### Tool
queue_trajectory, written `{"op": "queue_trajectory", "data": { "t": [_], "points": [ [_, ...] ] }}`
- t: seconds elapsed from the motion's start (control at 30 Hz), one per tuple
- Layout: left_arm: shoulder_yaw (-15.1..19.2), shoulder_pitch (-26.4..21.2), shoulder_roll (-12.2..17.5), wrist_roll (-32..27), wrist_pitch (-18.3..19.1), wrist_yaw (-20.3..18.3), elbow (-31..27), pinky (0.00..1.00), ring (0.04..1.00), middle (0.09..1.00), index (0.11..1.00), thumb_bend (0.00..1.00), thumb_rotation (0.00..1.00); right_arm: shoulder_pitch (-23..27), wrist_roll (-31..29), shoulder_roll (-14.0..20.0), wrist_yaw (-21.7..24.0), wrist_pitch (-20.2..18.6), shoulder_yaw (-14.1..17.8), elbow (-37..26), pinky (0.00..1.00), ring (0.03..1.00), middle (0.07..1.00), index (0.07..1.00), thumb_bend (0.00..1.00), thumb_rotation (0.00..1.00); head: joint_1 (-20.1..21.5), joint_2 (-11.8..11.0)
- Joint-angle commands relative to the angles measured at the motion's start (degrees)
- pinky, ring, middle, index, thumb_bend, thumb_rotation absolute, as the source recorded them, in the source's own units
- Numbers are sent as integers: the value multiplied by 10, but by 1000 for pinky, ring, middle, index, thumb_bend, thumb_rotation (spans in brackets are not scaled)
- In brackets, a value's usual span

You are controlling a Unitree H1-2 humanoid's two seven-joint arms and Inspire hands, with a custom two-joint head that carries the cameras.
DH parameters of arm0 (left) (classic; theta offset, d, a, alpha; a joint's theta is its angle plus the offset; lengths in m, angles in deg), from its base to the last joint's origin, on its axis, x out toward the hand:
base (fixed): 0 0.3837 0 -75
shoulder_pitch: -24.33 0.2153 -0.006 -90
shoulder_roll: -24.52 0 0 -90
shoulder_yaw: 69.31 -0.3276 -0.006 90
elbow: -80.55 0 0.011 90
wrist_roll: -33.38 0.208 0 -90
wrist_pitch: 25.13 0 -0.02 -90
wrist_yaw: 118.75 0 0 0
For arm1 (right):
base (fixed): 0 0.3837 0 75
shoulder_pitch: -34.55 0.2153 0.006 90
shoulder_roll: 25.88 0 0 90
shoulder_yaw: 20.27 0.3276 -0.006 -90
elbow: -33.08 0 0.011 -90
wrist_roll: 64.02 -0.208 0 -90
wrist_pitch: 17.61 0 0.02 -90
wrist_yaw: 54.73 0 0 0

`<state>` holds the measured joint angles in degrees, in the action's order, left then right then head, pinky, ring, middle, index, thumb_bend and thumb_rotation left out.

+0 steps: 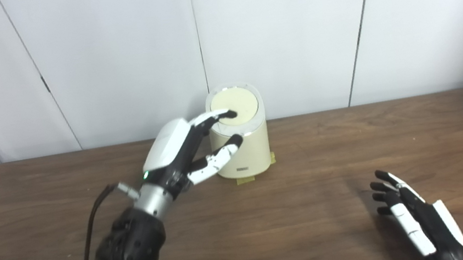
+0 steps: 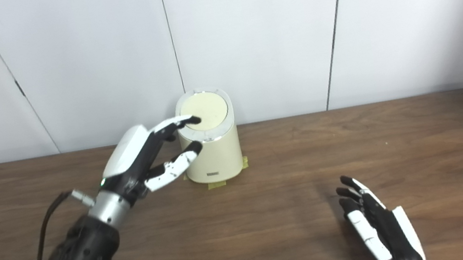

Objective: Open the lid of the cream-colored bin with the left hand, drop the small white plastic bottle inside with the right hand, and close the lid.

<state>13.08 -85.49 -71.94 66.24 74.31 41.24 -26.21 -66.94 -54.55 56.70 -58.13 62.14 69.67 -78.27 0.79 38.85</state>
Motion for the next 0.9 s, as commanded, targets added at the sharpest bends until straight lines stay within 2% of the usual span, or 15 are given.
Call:
{"op": "queue_trajectory", "data": {
  "t": [0.0, 0.2, 0.33, 0.43, 0.6, 0.77, 0.87],
  "points": [
    [14, -4, -13, -30, 9, 25, -33, 768, 851, 869, 849, 428, 737, 16, -23, -15, 4, 6, 10, -30, 762, 831, 839, 879, 578, 912, 2, 2],
    [34, 58, -33, -82, 26, 47, -61, 812, 860, 864, 860, 382, 714, 26, -51, -16, 11, -11, 9, -48, 798, 852, 862, 890, 571, 907, 2, 5],
    [51, 105, -41, -99, 35, 68, -83, 825, 874, 873, 864, 344, 803, 35, -55, -13, 15, -16, 5, -55, 830, 882, 880, 895, 567, 910, 1, 7],
    [61, 137, -47, -113, 47, 79, -98, 820, 874, 881, 884, 357, 865, 43, -61, -13, 18, -17, 5, -56, 851, 902, 897, 906, 557, 897, 0, 7],
    [80, 190, -69, -163, 57, 105, -105, 848, 884, 887, 889, 381, 867, 54, -69, -16, 22, -23, 3, -56, 852, 909, 915, 919, 558, 899, -2, 8],
    [85, 228, -71, -183, 41, 124, -93, 867, 900, 901, 908, 384, 898, 59, -75, -18, 23, -22, 1, -53, 866, 914, 928, 932, 550, 912, -1, 9],
    [89, 247, -68, -194, 25, 134, -84, 885, 903, 902, 910, 394, 883, 62, -76, -17, 22, -18, 2, -48, 883, 919, 935, 937, 550, 919, -5, 11]
  ]
}}
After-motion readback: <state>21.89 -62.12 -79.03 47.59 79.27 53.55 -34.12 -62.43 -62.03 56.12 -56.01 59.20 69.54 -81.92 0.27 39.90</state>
